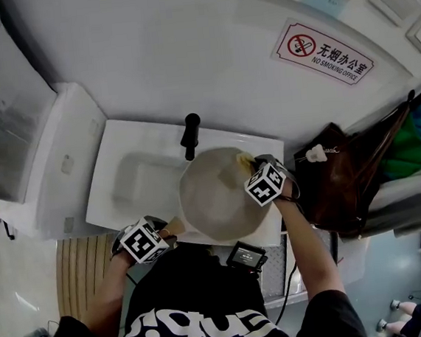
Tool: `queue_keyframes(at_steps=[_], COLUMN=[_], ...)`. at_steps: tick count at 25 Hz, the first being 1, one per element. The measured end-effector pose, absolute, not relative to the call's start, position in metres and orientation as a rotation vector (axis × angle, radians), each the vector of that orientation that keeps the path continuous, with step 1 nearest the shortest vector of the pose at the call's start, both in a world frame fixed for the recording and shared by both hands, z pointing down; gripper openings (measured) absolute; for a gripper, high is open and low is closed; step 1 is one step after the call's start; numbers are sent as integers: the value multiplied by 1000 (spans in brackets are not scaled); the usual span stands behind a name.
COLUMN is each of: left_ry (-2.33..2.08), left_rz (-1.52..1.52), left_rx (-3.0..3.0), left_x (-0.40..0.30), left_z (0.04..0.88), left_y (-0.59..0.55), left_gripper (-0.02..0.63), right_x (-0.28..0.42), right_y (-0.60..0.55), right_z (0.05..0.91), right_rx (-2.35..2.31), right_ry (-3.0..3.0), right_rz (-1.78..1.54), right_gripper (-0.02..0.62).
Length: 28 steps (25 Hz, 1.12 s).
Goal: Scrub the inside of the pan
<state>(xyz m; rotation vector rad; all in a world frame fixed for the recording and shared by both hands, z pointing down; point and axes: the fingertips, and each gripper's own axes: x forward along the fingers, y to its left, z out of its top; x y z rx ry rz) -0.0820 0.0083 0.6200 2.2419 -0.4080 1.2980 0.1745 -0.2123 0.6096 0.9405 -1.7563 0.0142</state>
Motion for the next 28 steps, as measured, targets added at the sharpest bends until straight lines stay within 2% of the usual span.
queue_keyframes(at_steps=[15,28], left_ry=[-438,-449], left_rz=[1281,1282], left_rx=[2237,2228], left_x=[-79,-79], left_z=[622,624], left_y=[10,11], left_gripper=[170,169], right_x=[199,190], right_y=[-146,-80], right_z=[610,617], right_rx=[840,708], right_ry=[-1761,-1776], right_rz=[79,156], right_gripper=[38,38])
